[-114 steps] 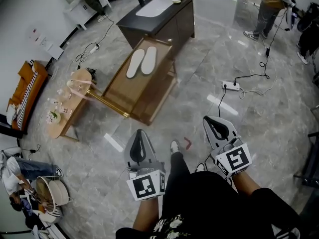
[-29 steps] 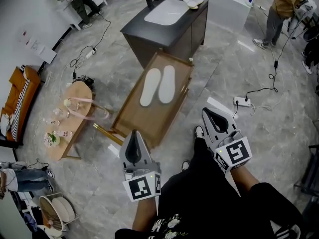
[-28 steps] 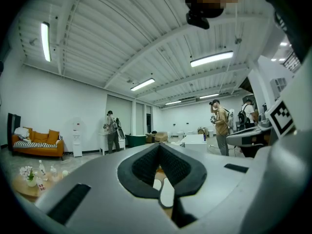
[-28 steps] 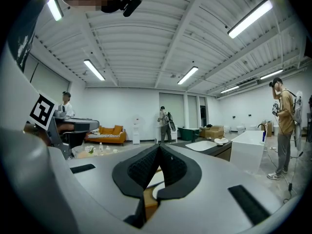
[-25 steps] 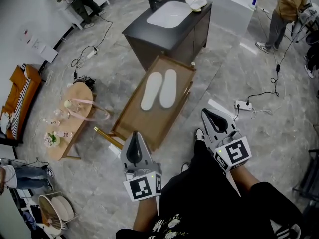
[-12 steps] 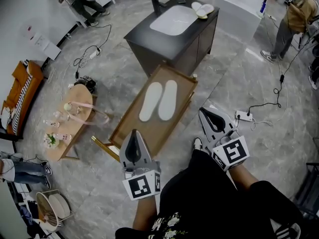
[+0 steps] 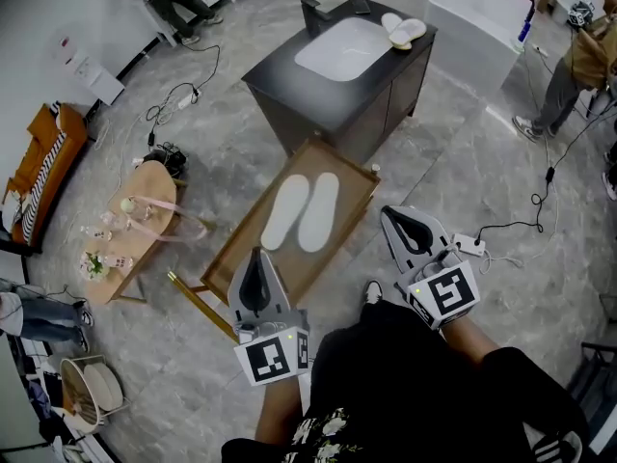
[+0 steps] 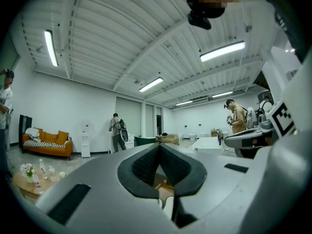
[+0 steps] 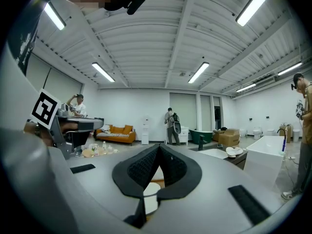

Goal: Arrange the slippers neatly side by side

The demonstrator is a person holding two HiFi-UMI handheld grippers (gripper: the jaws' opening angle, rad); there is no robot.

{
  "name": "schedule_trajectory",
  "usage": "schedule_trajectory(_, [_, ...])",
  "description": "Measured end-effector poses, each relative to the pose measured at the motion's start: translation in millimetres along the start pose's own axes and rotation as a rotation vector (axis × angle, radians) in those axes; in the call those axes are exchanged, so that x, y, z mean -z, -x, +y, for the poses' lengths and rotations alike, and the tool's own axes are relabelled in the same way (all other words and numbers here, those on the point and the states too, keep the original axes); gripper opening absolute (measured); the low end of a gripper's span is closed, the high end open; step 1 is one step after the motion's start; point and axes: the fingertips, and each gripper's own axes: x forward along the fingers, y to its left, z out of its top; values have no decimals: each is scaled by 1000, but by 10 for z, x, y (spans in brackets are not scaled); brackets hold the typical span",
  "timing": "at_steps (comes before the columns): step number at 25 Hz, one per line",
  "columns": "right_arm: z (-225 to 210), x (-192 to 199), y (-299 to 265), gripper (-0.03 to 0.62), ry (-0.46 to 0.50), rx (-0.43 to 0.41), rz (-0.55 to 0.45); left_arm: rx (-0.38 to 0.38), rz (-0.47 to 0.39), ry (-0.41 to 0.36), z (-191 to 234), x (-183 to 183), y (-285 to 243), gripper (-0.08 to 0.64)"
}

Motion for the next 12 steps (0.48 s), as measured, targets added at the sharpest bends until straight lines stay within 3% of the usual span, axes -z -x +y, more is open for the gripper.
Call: schedule_trajectory(12, [-155, 121, -406, -8, 0, -119, 18, -94, 36, 6, -56, 138, -203, 0])
